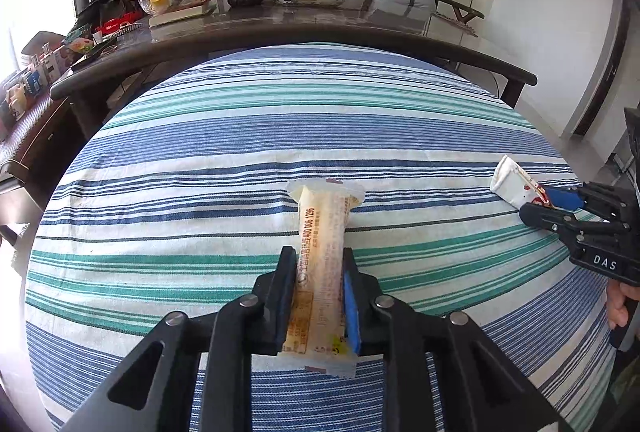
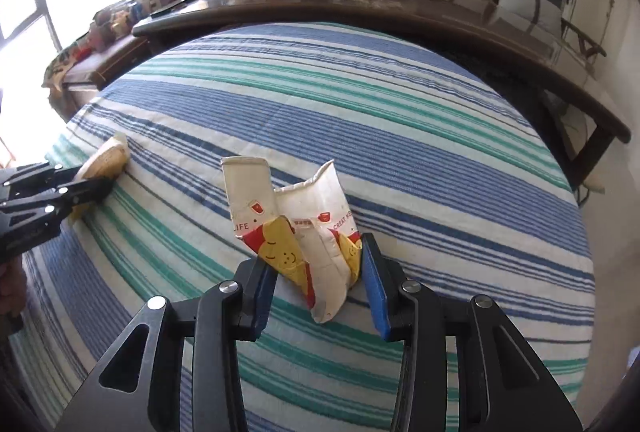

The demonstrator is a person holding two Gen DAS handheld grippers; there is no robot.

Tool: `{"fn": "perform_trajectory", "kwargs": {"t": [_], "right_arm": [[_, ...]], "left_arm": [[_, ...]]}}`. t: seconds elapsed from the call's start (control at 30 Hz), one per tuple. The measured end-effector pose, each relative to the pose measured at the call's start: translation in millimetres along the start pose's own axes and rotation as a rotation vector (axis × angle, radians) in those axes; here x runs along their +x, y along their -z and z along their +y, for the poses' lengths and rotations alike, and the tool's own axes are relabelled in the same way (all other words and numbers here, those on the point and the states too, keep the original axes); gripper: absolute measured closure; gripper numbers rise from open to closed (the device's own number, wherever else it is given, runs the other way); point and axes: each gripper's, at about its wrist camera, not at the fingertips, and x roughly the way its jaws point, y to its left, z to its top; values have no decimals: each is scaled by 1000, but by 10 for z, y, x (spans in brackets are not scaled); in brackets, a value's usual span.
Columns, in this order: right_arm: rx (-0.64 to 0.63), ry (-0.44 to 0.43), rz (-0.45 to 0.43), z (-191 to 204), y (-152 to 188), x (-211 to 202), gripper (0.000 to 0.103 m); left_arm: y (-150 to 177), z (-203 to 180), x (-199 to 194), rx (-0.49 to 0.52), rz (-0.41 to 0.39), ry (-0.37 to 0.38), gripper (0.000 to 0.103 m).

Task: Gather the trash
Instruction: 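Lift the bread wrapper with the left tool while the right tool grasps the white-red paper cup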

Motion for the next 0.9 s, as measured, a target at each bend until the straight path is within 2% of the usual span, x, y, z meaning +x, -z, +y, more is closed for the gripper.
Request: {"fn": "perform_trajectory", "kwargs": {"t": [0.17,0.3,0.33,0.4,0.43,0.47,0.5,0.57,0.77,0.9], "right_arm": [[46,40,-4,29,611,-480,61],[55,49,-18,67,859,-650,59],[60,40,-20,57,878,-670,59],[55,26,-19,44,879,-673,45],[47,28,-20,38,878,-669,34],[40,33,-24,32,868,-662,31],[35,37,-27,28,864,-669,31],[13,44,-37,44,863,-711,31],[-155,53,-90,370,840,-815,33],[-158,53,-72,416,841,-729,36]], "left_arm": [[184,-268,-134,-11,31,101,82],[444,-579,-310,3,38,157,82],[483,-638,-341,15,33,156,81],[511,-717,-369,41,19,135,77],[506,-746,-365,56,16,123,64],[499,-769,-360,70,12,114,49],[491,-781,-360,79,4,103,46],[484,-792,-357,94,-2,85,45],[515,-785,-317,111,14,75,45],[522,-812,-308,120,16,78,45]]}}
